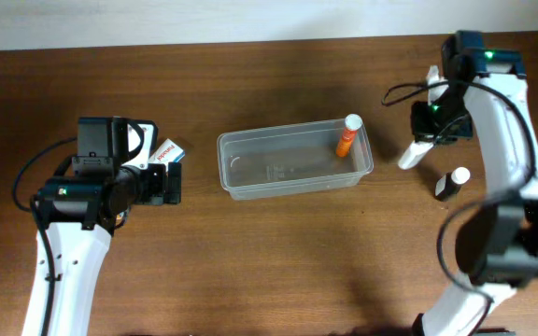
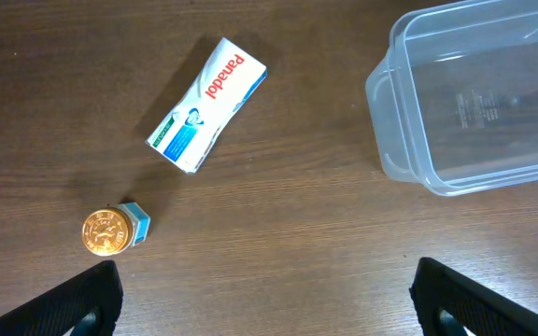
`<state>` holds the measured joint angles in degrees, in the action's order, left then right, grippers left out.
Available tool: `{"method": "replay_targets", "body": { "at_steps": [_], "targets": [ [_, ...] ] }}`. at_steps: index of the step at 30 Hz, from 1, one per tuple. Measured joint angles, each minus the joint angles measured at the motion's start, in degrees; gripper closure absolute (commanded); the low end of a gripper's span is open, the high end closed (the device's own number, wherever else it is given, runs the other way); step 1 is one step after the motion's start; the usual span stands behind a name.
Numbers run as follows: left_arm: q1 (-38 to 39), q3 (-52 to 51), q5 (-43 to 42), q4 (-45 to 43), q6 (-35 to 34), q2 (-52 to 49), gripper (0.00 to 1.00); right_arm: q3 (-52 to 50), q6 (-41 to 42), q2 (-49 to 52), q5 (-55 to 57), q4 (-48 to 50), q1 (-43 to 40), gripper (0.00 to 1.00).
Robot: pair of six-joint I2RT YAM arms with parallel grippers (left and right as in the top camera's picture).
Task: Pack container
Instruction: 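Grasp the white Calamine bottle with the right gripper, then place the white bottle into the container beside the tube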
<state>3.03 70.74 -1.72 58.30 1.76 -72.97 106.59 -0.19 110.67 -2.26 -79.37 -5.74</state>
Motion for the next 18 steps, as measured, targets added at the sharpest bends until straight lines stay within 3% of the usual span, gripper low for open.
{"method": "replay_targets", "body": {
  "at_steps": [9,18],
  "targets": [
    [0.00,0.00,0.02,-0.09,0.00,0.00,0.01,1.99,-1.66,-15.67,-1.73,-4.02,10.69,0.87],
    [0.00,0.00,0.00,-0.07,0.00,-0.02,0.01,-0.35,-2.01,-12.96,-2.16,-2.91,17.44,0.87]
  ]
}}
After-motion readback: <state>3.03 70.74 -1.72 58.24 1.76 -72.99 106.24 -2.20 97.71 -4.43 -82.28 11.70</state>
